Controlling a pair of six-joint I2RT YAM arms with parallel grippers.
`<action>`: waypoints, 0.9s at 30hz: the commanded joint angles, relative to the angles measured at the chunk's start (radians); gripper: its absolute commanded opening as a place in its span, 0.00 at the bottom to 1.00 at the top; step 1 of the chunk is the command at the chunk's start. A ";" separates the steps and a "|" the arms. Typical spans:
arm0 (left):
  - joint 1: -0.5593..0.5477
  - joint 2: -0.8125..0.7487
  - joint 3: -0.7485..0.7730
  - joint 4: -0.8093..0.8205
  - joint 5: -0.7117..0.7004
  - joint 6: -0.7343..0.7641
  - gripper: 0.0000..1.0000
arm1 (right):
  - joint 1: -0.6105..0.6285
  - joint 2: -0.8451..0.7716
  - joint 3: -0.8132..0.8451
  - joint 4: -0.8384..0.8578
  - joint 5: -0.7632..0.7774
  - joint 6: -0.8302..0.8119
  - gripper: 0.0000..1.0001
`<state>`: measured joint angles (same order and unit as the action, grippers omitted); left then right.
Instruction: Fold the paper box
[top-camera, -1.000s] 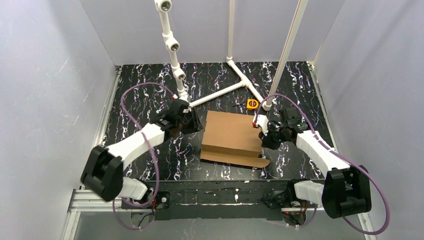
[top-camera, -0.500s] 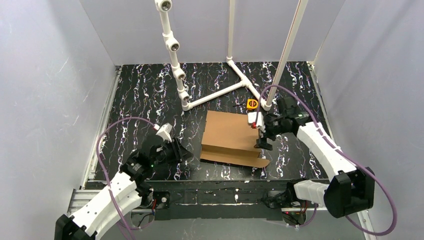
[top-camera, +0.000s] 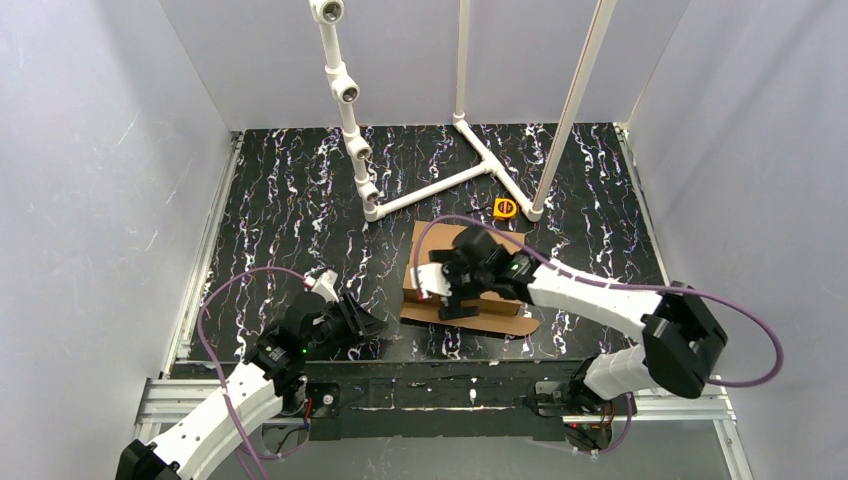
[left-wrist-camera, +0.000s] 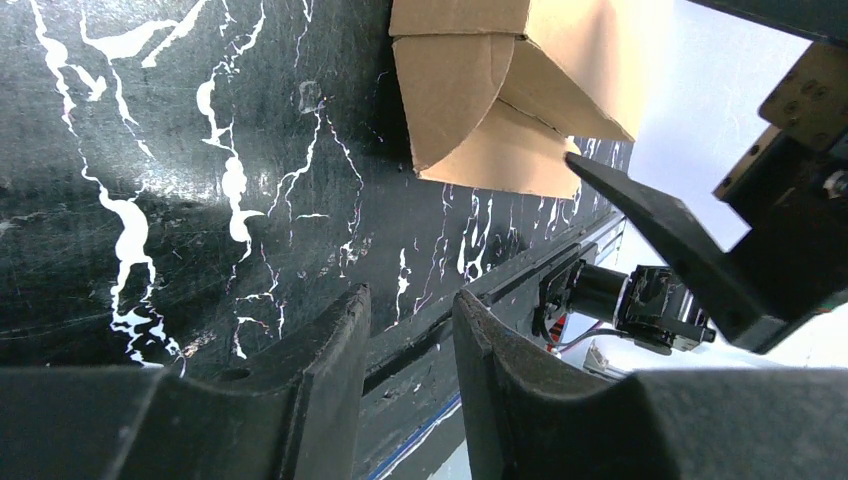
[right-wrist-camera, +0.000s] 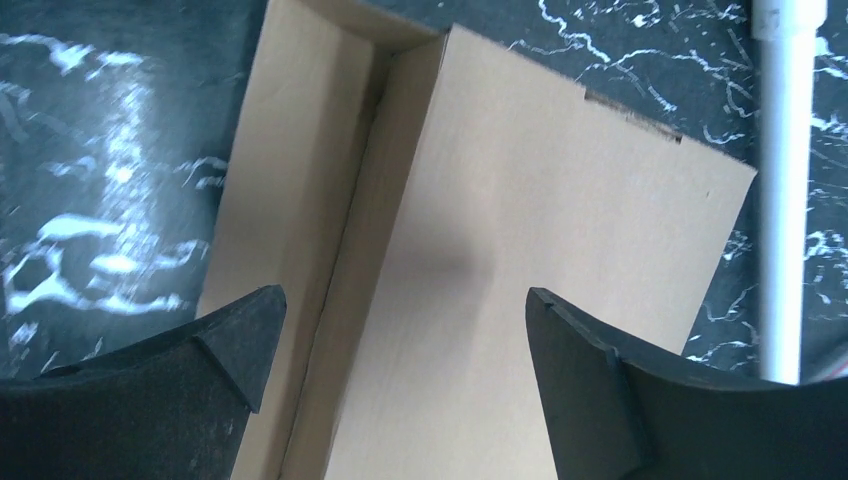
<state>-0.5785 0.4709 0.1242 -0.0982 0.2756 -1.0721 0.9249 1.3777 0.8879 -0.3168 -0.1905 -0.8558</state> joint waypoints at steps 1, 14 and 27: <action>-0.005 -0.017 0.035 -0.039 -0.022 0.004 0.34 | 0.079 0.060 -0.015 0.265 0.299 0.102 0.98; -0.005 -0.208 0.029 -0.054 -0.060 0.018 0.97 | 0.108 0.355 0.158 0.559 0.666 0.412 0.71; -0.036 -0.107 0.113 0.137 0.105 0.338 0.89 | -0.289 -0.013 0.273 -0.047 -0.170 0.248 0.98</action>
<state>-0.5819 0.2649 0.1623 -0.0753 0.3084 -0.8997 0.7963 1.5326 1.1873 -0.1768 -0.1249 -0.4759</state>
